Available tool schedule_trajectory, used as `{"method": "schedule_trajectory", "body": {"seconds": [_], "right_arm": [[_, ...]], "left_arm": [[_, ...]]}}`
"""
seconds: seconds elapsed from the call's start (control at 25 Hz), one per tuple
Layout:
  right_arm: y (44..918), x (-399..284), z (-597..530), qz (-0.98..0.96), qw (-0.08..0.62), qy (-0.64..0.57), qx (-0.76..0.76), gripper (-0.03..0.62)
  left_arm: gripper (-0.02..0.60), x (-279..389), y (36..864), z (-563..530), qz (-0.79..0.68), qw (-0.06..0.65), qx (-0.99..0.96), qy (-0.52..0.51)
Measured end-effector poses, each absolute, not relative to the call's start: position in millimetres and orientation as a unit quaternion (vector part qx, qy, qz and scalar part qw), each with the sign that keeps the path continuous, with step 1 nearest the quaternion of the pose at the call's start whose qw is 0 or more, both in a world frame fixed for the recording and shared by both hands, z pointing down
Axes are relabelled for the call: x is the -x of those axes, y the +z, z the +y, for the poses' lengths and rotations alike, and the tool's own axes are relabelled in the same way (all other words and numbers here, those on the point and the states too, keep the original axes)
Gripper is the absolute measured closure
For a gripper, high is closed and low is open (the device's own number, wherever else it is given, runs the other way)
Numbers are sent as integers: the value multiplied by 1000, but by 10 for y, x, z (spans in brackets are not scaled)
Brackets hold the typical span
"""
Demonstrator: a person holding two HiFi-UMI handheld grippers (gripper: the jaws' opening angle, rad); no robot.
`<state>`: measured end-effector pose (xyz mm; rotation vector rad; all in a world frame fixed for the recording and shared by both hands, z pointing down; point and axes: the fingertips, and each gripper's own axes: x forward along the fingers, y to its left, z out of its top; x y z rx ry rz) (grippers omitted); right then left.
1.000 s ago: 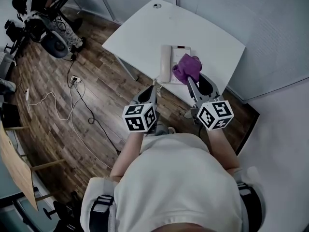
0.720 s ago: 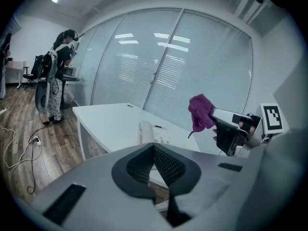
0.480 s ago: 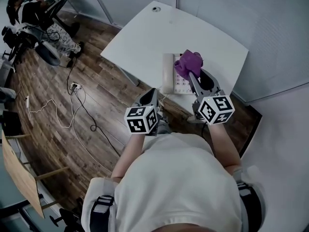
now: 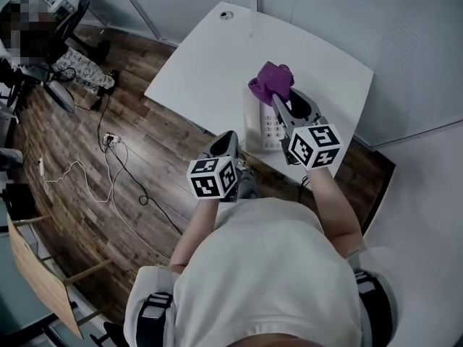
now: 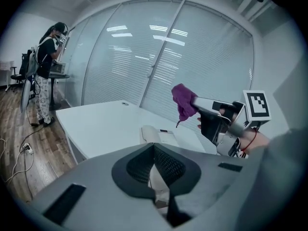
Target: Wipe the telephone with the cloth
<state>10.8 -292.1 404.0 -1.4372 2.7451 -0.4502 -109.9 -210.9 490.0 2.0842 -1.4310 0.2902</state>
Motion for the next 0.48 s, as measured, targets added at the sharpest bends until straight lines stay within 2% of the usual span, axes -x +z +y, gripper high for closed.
{"method": "schedule_trajectory", "body": {"seconds": [0.48], "right_arm": [[4482,157,-3432,880,-79,-123,453,450]], "left_arm": [[561,1080,5122,-2347,-529,311,-780,123]]}}
